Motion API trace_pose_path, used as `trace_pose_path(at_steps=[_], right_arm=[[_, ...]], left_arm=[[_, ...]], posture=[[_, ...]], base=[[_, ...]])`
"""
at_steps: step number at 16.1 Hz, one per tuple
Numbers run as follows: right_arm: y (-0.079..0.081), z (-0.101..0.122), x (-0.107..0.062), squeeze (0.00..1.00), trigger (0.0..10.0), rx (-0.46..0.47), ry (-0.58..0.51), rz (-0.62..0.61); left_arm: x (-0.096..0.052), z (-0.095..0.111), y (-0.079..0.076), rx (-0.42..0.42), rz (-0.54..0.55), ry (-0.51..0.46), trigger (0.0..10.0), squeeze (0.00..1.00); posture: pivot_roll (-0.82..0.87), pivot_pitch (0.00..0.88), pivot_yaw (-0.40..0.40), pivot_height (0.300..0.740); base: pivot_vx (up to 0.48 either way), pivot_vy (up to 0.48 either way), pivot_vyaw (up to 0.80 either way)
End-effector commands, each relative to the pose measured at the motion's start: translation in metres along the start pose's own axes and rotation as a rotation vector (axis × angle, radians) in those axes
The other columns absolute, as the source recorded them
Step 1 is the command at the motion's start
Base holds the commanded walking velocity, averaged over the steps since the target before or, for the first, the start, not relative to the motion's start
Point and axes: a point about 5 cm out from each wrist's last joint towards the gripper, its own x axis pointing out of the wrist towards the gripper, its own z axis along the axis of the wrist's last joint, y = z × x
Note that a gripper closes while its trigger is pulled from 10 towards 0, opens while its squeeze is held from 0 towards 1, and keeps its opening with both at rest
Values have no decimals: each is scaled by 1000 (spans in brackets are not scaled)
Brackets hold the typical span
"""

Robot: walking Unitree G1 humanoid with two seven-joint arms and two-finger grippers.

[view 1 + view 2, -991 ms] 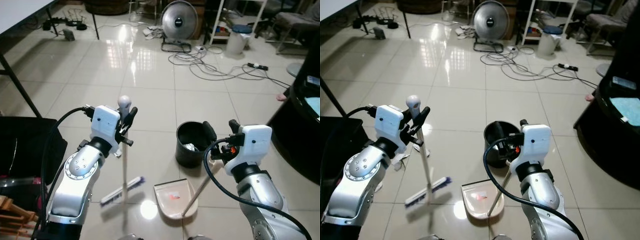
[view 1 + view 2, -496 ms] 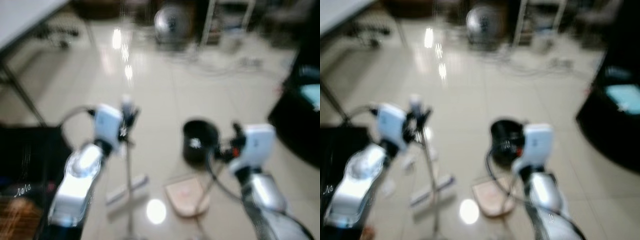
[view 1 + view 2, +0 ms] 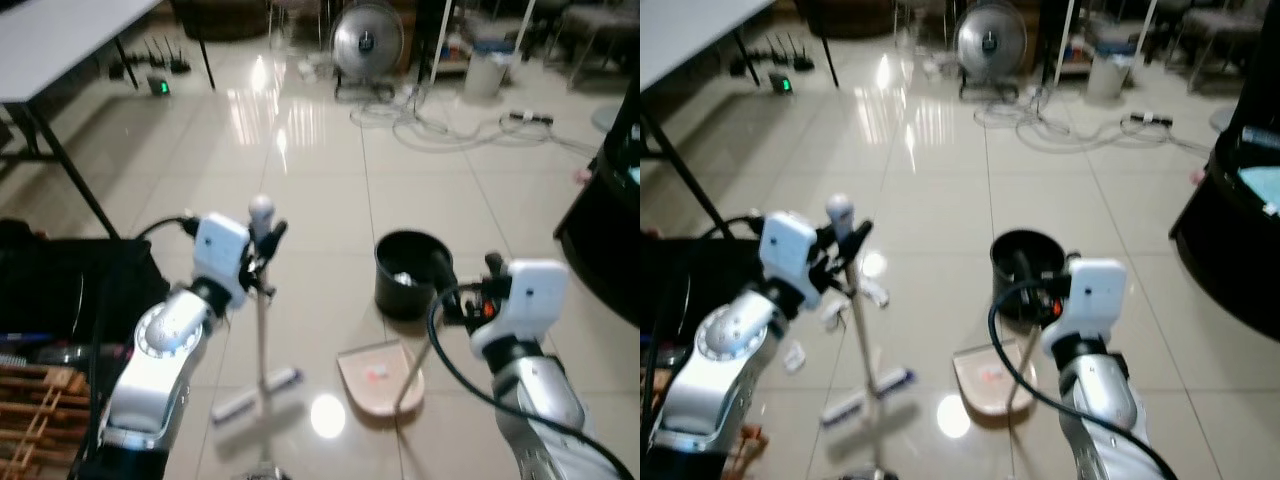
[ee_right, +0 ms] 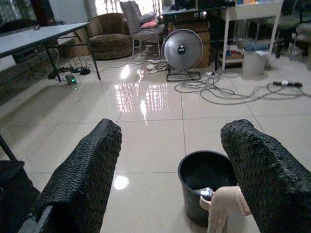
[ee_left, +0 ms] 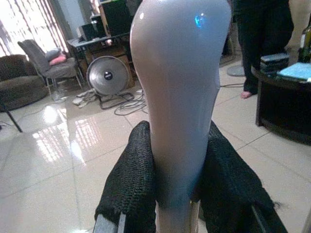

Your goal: Sweep floor

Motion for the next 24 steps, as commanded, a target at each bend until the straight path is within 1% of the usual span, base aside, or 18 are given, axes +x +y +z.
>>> trace_pose_path(at_steps=[1,2,4,5,7,8,11,12,13,16,19,22,24], right_arm=[[-1,-12,-2,0,10000,-42,37,2],[-12,-23,-5,0,10000,-33,68,-58],[-19,-33,-11,0,10000,-32,101,-94],[-21,-40,-14,0,10000,-33,127,-100],[-23,-52,-20,0,10000,-58,170,-97],[-23,-58,-22,0,10000,-59,177,-96],[-26,-69,-23,0,10000,-67,198,-116],[-31,-74,-24,0,10000,-53,212,-147],[-37,-74,-26,0,10000,-40,202,-179],[-37,-71,-28,0,10000,-7,160,-175],[-35,-72,-24,0,10000,-20,157,-162],[-31,-73,-17,0,10000,-24,157,-102],[-27,-74,-16,0,10000,-12,164,-62]], left_arm=[[-2,7,2,31,-2,-20,10000,0],[-3,5,-3,25,-25,-6,10000,0],[-4,3,-5,2,-27,0,10000,0],[-4,2,-6,-13,-22,3,10000,0],[-5,0,-7,-1,-19,5,10000,0],[-4,0,-7,10,-12,-5,10000,0],[-8,-2,-6,23,11,-7,10000,0],[-10,-4,-8,18,6,-12,10000,0],[-12,-5,-11,21,-18,-16,10000,0],[-13,-8,-14,21,-32,-11,10000,0],[-12,-9,-14,20,-32,-17,10000,0],[-8,-7,-12,19,-25,-27,10000,0],[-8,-7,-12,23,-14,-26,10000,0]], posture=[[9,38,44,740],[14,36,43,740],[11,28,40,740],[9,26,39,740],[12,26,27,740],[22,36,15,740],[21,29,11,740],[21,28,8,740],[17,27,7,740],[13,29,6,740],[13,26,1,740],[19,32,-2,740],[22,37,-1,740]], base=[[0,0,0],[0,0,0],[0,0,0],[0,0,0],[0,0,0],[0,0,0],[0,0,0],[0,0,0],[0,0,0],[190,0,-154],[338,0,-800],[351,0,0],[326,0,0]])
